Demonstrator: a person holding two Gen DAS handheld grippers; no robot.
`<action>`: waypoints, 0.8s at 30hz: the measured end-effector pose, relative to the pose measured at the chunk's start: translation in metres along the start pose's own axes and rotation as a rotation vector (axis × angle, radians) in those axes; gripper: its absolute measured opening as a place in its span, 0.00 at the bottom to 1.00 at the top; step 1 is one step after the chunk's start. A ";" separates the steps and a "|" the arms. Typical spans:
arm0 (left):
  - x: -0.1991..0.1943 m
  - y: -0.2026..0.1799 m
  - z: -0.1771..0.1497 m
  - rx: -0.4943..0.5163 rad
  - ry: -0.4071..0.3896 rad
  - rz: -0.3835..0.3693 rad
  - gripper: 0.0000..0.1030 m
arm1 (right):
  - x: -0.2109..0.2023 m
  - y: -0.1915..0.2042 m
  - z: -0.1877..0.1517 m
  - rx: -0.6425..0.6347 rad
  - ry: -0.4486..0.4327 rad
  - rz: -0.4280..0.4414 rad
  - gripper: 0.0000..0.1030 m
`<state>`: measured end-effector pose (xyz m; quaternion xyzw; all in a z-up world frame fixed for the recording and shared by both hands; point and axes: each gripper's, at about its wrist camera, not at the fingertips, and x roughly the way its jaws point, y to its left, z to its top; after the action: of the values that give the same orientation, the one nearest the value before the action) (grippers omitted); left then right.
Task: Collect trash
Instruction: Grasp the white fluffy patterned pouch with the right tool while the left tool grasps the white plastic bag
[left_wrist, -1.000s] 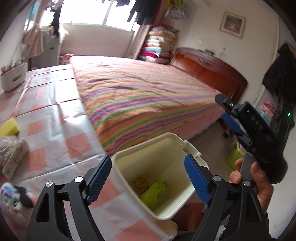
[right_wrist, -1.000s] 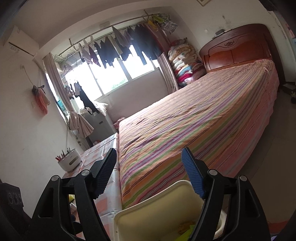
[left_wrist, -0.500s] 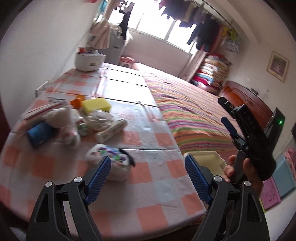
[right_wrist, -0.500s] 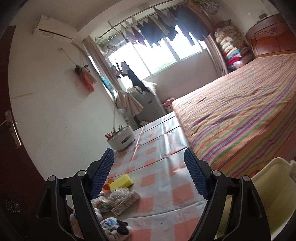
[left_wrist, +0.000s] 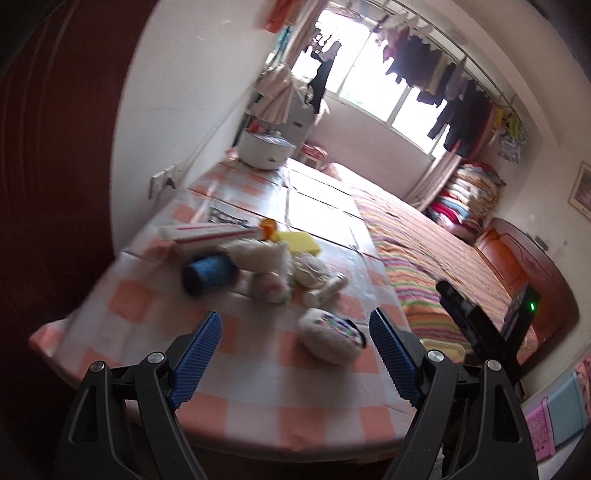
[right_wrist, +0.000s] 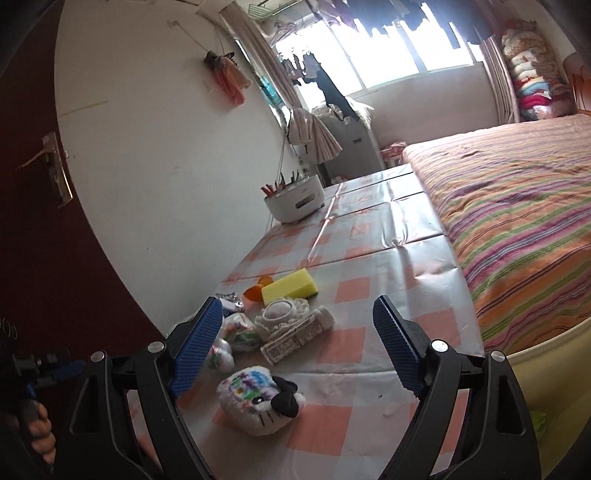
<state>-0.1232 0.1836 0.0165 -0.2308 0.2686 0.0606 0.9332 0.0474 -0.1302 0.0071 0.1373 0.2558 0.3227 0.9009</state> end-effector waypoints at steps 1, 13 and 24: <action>-0.002 0.007 0.003 -0.008 -0.007 0.006 0.78 | 0.001 0.003 -0.004 -0.008 0.019 0.028 0.81; 0.020 0.047 0.026 -0.041 0.013 -0.016 0.78 | 0.028 0.082 -0.055 -0.348 0.221 0.175 0.84; 0.021 0.038 0.017 0.058 0.065 0.047 0.78 | 0.104 0.097 -0.064 -0.618 0.498 0.191 0.85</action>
<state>-0.1062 0.2253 0.0029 -0.1993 0.3060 0.0670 0.9285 0.0316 0.0157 -0.0444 -0.1991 0.3433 0.4898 0.7762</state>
